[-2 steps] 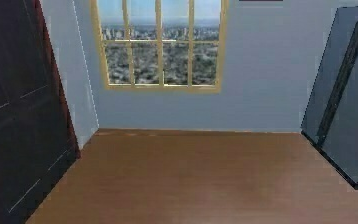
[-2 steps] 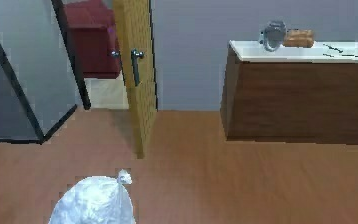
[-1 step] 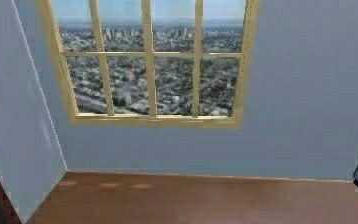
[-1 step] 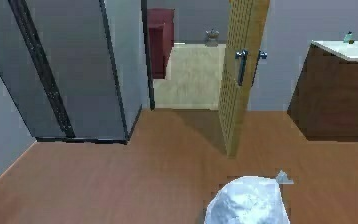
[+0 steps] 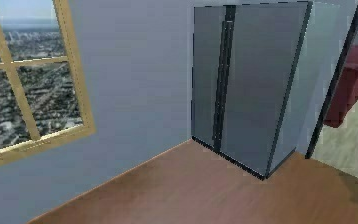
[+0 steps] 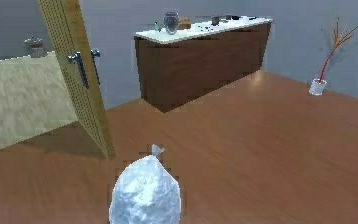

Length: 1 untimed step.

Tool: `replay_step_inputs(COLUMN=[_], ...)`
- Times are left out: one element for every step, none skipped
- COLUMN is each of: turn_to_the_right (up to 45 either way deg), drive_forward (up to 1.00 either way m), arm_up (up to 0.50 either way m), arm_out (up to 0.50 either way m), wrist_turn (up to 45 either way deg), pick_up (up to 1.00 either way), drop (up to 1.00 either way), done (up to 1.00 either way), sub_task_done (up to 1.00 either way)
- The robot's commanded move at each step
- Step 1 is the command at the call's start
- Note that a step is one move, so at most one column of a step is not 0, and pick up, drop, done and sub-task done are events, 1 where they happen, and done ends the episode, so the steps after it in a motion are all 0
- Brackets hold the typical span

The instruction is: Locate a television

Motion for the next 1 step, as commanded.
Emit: replay_step_inputs(turn_to_the_right=[3.0], drive_forward=[0.0], arm_up=[0.0], arm_out=[0.0], wrist_turn=[0.0], pick_up=[0.0], drop=[0.0], done=[0.0], sub_task_done=[0.0])
